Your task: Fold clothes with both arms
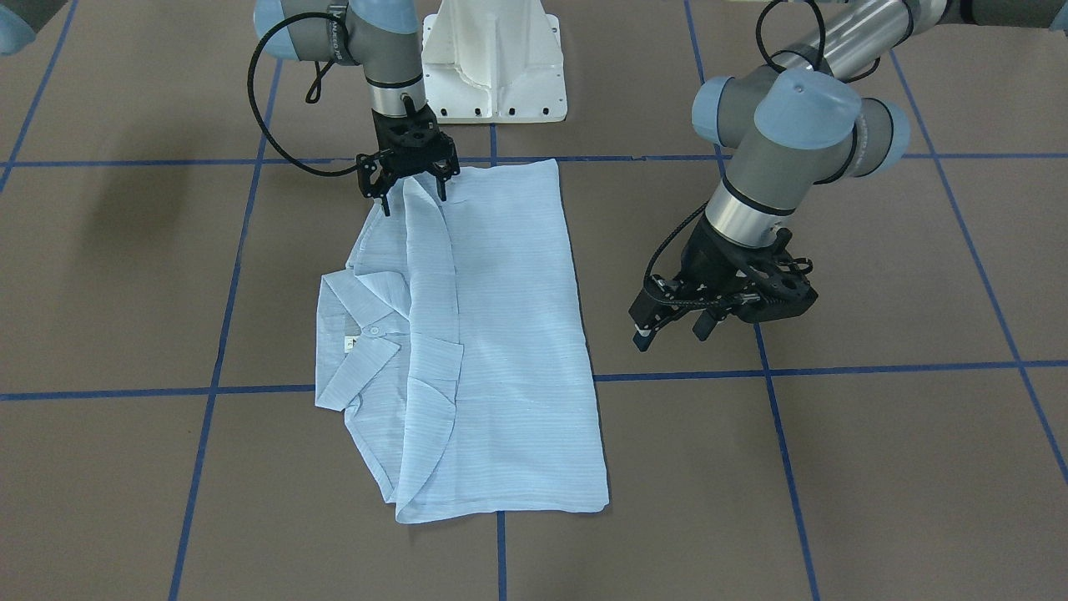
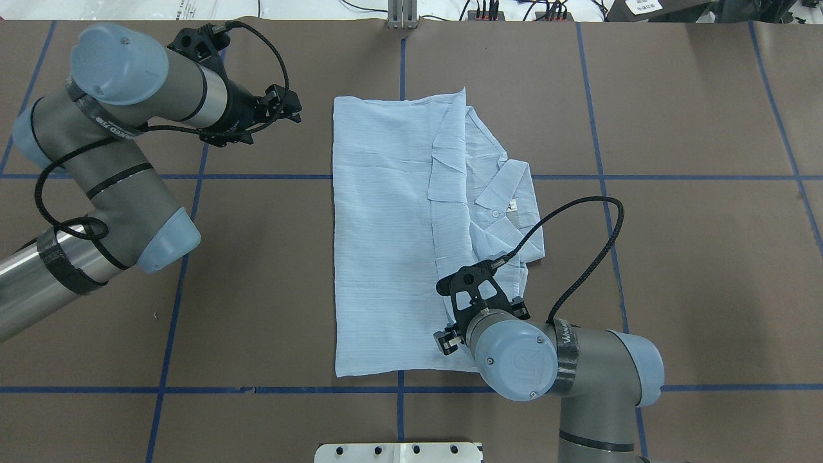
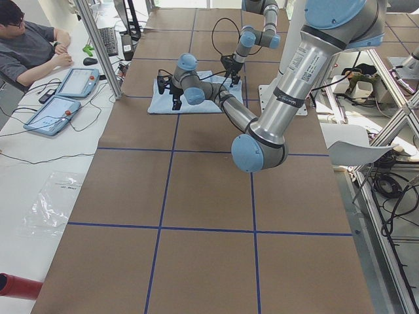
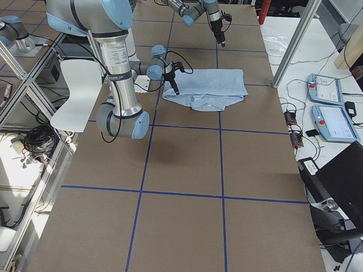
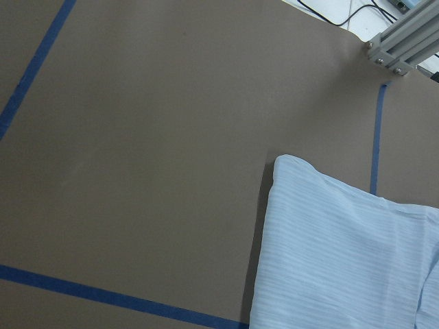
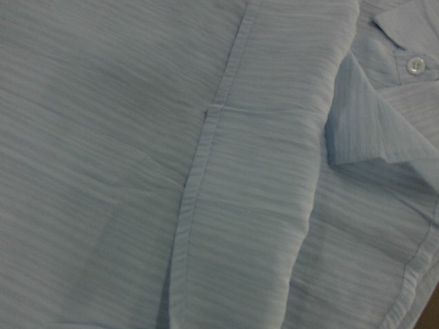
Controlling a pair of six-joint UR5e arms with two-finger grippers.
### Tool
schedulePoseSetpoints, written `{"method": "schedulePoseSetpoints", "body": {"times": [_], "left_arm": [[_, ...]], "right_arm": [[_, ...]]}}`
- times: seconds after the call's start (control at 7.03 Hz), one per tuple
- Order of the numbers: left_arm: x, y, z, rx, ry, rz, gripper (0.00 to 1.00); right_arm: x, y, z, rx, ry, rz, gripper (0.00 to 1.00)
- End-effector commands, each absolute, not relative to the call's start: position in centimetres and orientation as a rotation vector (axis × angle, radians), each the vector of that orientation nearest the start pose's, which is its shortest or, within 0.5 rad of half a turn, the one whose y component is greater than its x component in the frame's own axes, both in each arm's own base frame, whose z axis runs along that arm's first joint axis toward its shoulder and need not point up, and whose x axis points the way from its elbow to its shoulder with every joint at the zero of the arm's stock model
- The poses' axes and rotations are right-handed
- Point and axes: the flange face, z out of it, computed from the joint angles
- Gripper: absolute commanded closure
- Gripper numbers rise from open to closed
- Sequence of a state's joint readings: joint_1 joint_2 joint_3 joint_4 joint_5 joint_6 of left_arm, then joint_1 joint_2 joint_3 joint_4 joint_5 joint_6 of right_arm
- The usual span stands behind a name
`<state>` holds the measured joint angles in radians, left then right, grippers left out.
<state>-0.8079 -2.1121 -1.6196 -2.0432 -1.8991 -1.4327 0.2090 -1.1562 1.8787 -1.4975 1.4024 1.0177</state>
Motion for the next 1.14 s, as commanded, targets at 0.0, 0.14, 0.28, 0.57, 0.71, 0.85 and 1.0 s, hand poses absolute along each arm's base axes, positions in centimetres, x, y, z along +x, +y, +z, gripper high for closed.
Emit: {"method": "schedulePoseSetpoints", "body": {"times": [0.0, 0.14, 0.28, 0.57, 0.71, 0.85, 1.0], "left_arm": [[39.3, -55.8, 26.6, 0.218, 1.082, -0.427, 0.00], [39.4, -55.8, 26.5, 0.218, 1.083, -0.425, 0.00], [39.4, -55.8, 26.5, 0.215, 1.084, -0.427, 0.00], [39.5, -55.7, 26.3, 0.213, 1.088, -0.430, 0.00], [39.6, -55.7, 26.2, 0.211, 1.090, -0.428, 0.00], [40.4, -55.2, 26.1, 0.205, 1.092, -0.420, 0.00], [40.5, -55.2, 25.8, 0.206, 1.096, -0.419, 0.00]], "right_arm": [[-56.6, -27.1, 29.7, 0.433, -0.665, -0.269, 0.00], [-56.6, -27.1, 29.7, 0.433, -0.665, -0.270, 0.00], [-56.5, -27.3, 29.7, 0.440, -0.661, -0.280, 0.00], [-55.7, -28.1, 30.8, 0.448, -0.636, -0.295, 0.00], [-55.0, -28.7, 31.7, 0.447, -0.618, -0.292, 0.00], [-54.2, -29.1, 33.3, 0.434, -0.596, -0.287, 0.00], [-52.0, -29.3, 35.2, 0.423, -0.574, -0.279, 0.00]]}}
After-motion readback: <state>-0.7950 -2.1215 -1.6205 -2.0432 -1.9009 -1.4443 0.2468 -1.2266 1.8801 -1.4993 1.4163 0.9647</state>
